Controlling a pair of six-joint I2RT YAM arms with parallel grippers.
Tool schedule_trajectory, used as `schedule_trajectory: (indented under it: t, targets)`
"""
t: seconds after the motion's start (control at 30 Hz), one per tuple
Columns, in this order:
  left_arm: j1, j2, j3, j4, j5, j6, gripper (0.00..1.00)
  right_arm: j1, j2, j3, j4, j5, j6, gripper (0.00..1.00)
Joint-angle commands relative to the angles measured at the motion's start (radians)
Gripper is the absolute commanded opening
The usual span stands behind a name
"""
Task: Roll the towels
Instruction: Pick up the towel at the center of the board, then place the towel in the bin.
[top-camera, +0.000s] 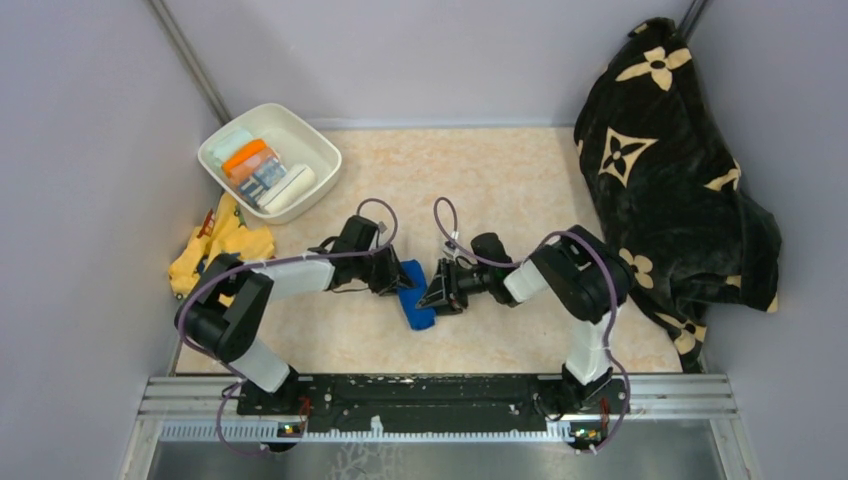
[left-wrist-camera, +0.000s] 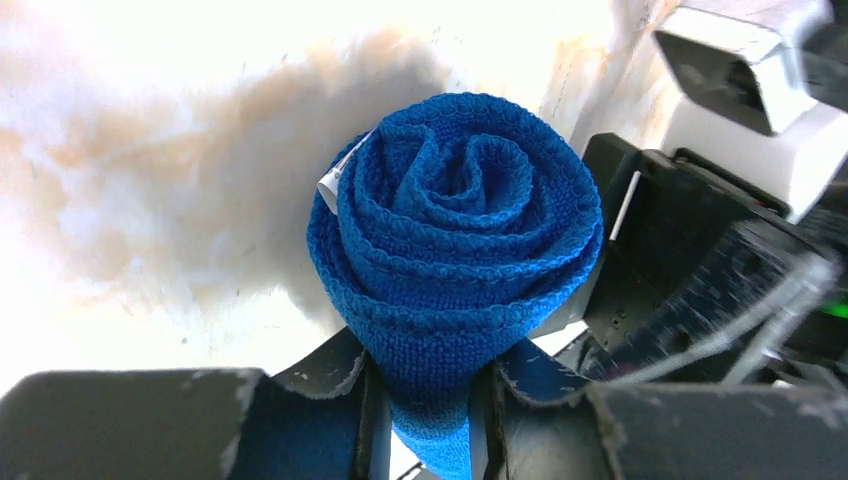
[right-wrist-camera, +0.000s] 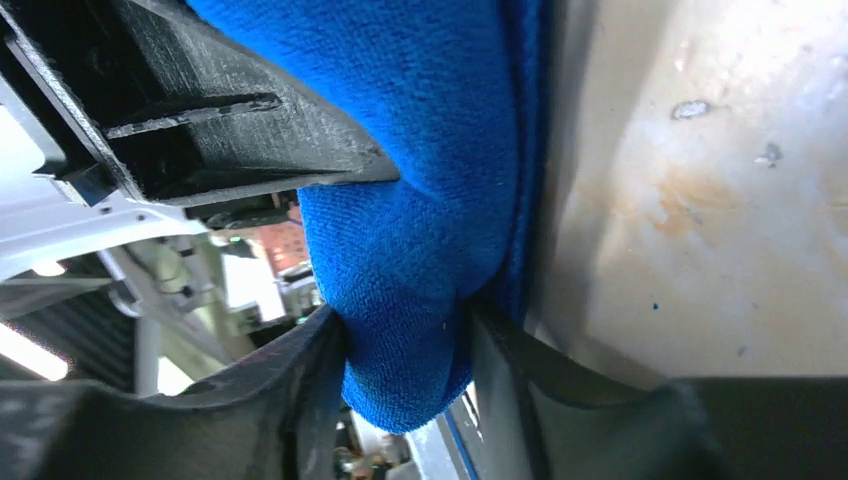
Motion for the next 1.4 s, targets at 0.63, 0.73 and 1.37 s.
schedule_trajectory:
  t: [0.63,0.73,1.37]
  targets:
    - [0.425,0.188,0.763,-0.463,-0.021,1.101,0.00,-0.001,-0.496,0.255,-1.136,0.457,-0.768,0.61]
    - [0.473,0.226,0.905,-0.535,0.008,1.194,0.00,-0.001,-0.492,0.255,-1.139,0.448,-0.782,0.61]
    - [0.708,0.539,1.309,-0.881,0.149,1.511,0.00,-0.001,-0.480,0.278,-1.194,0.439,-0.800,0.61]
